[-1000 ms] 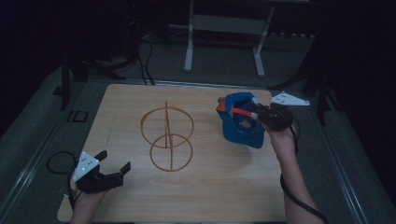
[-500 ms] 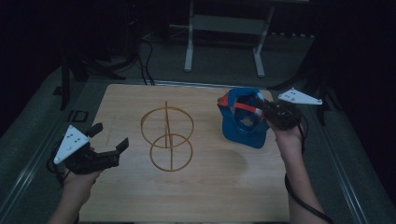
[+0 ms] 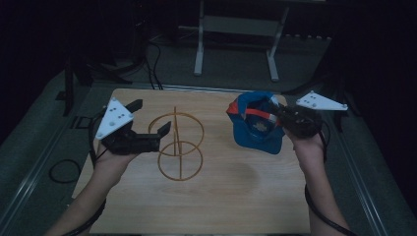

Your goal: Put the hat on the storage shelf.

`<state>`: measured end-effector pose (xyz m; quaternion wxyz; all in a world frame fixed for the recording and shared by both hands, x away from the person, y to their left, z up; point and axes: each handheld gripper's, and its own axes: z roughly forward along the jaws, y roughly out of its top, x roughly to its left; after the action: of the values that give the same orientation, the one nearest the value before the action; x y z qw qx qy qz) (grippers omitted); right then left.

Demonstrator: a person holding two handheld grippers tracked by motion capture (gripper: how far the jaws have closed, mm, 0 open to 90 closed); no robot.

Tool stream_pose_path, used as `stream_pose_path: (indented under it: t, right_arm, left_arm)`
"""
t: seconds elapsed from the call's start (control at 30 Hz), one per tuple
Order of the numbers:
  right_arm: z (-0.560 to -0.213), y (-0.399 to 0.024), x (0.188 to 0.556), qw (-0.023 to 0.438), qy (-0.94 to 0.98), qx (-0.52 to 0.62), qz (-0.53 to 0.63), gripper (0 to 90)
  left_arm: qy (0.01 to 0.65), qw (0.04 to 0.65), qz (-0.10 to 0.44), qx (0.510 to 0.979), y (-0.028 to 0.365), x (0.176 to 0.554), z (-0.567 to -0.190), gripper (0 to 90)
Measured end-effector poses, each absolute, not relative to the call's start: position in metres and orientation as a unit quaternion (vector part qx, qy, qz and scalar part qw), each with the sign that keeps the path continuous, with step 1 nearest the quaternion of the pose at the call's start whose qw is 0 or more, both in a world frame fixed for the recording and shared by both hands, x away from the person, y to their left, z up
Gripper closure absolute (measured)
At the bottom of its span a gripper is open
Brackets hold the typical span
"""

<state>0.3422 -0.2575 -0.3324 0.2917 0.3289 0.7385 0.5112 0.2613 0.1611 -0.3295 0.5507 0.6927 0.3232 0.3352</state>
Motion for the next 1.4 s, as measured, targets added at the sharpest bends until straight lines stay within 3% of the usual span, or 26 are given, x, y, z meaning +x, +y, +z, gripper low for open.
stream_pose_path:
  t: [0.8,0.9,1.07,1.4]
  right_arm:
    - [-0.332,-0.242,0.305,0.246,0.76,0.273,0.536,84.2]
    - [-0.333,-0.24,0.303,0.244,0.763,0.268,0.536,84.2]
    - [-0.335,-0.237,0.297,0.239,0.767,0.256,0.538,84.2]
    - [-0.336,-0.234,0.288,0.235,0.774,0.239,0.538,84.1]
  left_arm:
    - [0.239,0.544,0.254,0.764,0.043,0.315,-0.328,6.9]
    - [0.223,0.542,0.244,0.772,0.031,0.319,-0.331,14.9]
    - [0.209,0.526,0.231,0.791,0.014,0.326,-0.339,16.7]
    - [0.191,0.519,0.194,0.81,-0.006,0.33,-0.347,36.5]
